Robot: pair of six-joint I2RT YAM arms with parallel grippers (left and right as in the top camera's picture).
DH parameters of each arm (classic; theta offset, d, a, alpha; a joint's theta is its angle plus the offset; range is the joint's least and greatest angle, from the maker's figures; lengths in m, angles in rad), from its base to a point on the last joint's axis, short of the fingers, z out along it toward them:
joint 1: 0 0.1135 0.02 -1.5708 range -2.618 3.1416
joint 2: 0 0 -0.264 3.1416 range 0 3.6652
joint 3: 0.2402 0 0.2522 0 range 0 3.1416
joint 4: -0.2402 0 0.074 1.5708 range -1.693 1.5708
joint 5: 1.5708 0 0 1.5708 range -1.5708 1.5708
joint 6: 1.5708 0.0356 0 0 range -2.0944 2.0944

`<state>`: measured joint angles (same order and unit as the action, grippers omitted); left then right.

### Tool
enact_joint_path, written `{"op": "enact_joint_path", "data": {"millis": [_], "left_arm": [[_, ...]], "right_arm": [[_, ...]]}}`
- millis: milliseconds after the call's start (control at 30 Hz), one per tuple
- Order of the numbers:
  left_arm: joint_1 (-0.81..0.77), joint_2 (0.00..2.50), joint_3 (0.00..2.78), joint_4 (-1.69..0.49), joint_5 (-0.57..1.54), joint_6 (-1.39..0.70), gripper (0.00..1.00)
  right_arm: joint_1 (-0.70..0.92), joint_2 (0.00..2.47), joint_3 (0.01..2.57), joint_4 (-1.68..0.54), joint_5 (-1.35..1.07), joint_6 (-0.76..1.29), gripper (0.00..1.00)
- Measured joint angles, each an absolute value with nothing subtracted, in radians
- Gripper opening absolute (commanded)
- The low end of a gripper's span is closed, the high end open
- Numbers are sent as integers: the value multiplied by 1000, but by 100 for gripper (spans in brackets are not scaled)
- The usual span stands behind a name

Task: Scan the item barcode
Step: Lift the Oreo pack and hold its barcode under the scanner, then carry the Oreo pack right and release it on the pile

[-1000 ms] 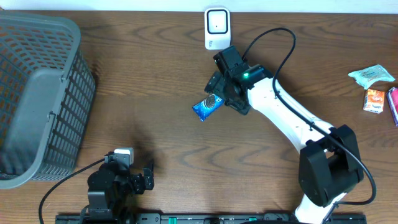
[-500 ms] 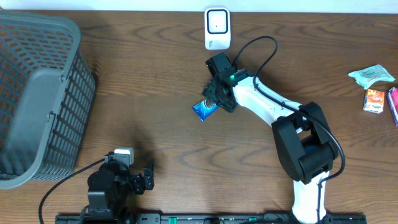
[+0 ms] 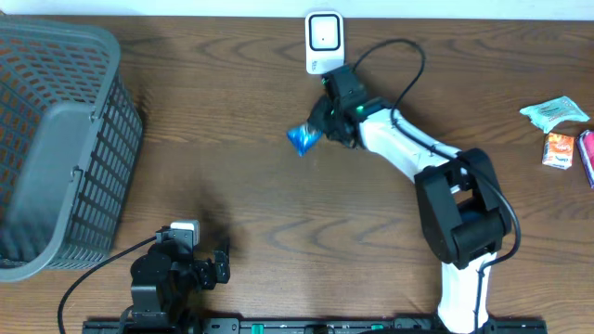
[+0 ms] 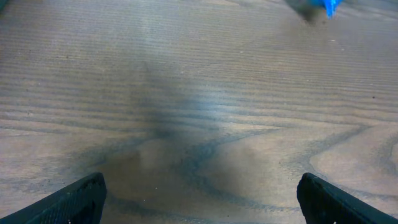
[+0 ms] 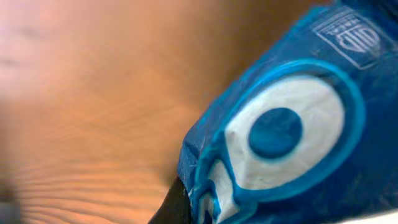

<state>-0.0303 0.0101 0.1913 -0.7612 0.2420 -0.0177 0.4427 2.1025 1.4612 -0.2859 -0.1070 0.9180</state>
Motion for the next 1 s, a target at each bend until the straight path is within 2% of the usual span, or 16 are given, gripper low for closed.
{"op": "enact_joint_path", "data": {"millis": [200,400,700,867,1000], "left_arm": [[-30,10,191,-761,242,-18,98],[-30,10,191,-761,242,-18,98],[-30,10,191,-761,242,-18,97],[-30,10,191,-761,242,-18,98],[-30,10,191,-761,242,-18,98]], "right_arm": [[404,2076,1463,113,-123,721,1],[405,2065,1463,391,-38,669,1],[377,2094,1509,482,144,707,1],[353,2253,1707,411,145,726,1],[350,2358,1828,271,135,729,1]]}}
